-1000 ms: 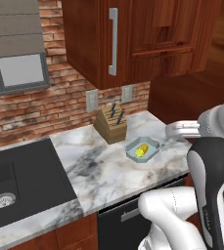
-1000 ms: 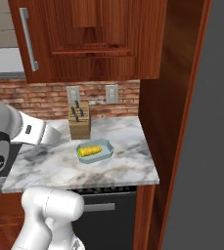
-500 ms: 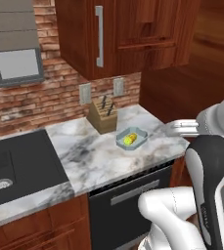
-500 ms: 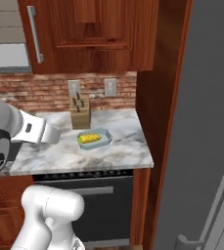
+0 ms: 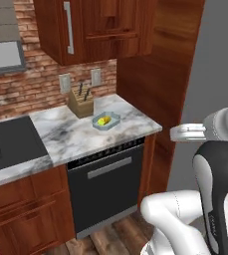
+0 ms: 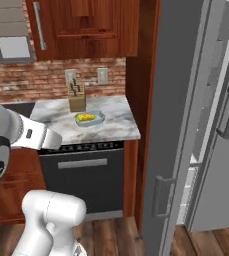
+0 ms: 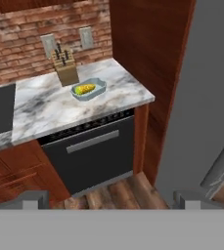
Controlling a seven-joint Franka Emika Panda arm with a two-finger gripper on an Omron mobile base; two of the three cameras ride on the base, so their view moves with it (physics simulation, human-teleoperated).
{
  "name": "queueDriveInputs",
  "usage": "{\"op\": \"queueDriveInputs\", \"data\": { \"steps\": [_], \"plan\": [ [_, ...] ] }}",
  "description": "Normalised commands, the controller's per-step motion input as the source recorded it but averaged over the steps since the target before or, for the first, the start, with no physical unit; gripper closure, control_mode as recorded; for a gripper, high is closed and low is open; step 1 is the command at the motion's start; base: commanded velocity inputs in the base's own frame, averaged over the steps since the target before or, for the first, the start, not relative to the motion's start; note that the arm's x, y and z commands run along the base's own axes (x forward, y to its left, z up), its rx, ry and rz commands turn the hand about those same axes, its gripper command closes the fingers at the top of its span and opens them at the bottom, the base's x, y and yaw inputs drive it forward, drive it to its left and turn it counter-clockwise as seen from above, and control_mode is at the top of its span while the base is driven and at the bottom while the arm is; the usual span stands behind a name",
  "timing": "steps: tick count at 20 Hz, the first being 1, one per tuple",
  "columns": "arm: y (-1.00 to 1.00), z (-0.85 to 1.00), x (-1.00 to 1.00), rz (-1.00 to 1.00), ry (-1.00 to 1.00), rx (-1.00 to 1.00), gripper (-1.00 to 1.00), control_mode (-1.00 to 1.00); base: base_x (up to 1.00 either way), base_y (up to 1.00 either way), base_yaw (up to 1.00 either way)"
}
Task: Take the garlic and corn out of the freezer and place them in the tupperware container on the counter. Then put the tupperware containing the vegetables back in the freezer.
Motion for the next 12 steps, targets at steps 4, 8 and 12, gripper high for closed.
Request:
{"op": "queueDriveInputs", "data": {
  "steps": [4, 8, 12],
  "plan": [
    [0.00, 0.00, 0.00, 0.00, 0.00, 0.00, -1.00, 1.00, -0.61, -0.35, -0.20],
    [0.00, 0.00, 0.00, 0.00, 0.00, 0.00, -1.00, 1.00, 0.00, -0.06, -0.92],
    [0.00, 0.00, 0.00, 0.00, 0.00, 0.00, -1.00, 1.00, 0.00, 0.00, -0.92]
  ]
}}
